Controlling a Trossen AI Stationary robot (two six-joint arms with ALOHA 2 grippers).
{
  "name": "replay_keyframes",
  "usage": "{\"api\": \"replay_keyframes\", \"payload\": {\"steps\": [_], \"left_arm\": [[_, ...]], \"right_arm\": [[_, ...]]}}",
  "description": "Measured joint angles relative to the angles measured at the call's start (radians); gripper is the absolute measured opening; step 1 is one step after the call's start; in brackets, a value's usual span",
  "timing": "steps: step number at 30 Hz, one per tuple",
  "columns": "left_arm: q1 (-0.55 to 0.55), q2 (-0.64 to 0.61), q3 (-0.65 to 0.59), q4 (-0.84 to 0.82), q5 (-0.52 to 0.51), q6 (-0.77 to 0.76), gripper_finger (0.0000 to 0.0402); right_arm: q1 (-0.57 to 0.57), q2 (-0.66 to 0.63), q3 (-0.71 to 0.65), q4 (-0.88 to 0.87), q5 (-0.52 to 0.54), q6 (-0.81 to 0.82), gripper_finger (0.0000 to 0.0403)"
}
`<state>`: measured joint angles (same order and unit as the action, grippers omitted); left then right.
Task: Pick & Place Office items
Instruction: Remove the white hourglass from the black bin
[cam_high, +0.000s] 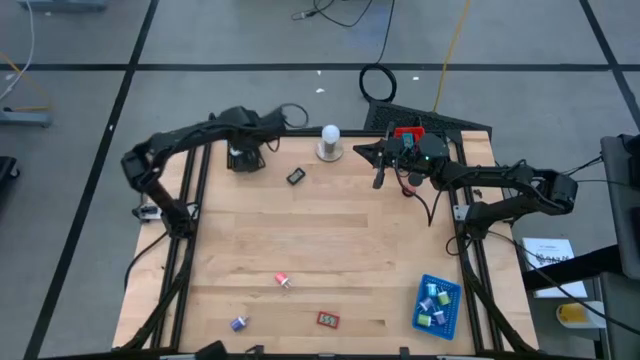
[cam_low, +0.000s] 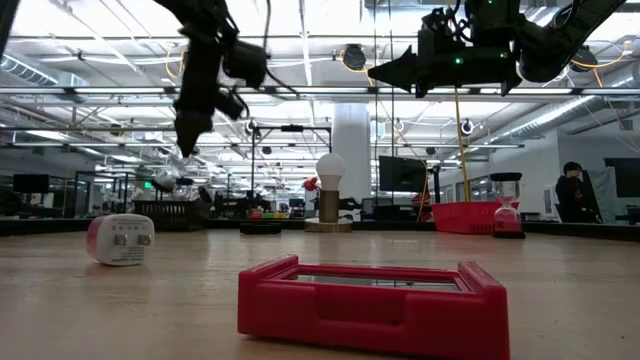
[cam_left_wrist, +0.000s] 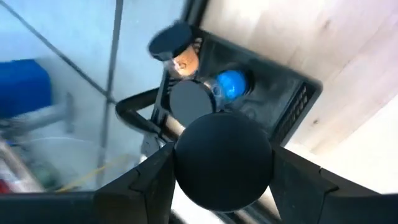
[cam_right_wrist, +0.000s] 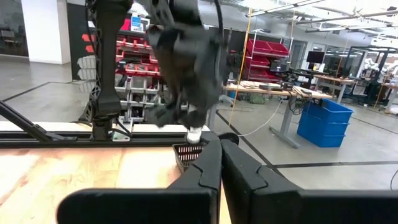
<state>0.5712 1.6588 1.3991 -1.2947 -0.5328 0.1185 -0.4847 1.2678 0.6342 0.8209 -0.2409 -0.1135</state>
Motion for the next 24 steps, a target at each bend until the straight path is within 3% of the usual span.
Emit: {"api": "replay_keyframes", "payload": {"steps": [6, 10, 20, 24], "left_arm": [[0.053, -0.153, 0.001, 0.165, 0.237, -0.073, 0.0217], [0.063, -0.176, 0.0, 0.308, 0.374, -0.112, 0.0217], [0.085, -0.12, -0.249, 0.742, 0.494, -0.122, 0.0218], [0.089, -0.09, -0.279, 0.763, 0.506, -0.133, 0.0218]], "right_arm": [[0.0, 0.0, 0.0, 0.001, 0.0, 0.0, 0.0], [0.0, 0.0, 0.0, 0.001, 0.0, 0.0, 0.0], [0.0, 0.0, 0.0, -0.009, 0.0, -0.003, 0.0], [0.0, 0.0, 0.0, -0.004, 0.0, -0.004, 0.0]]}}
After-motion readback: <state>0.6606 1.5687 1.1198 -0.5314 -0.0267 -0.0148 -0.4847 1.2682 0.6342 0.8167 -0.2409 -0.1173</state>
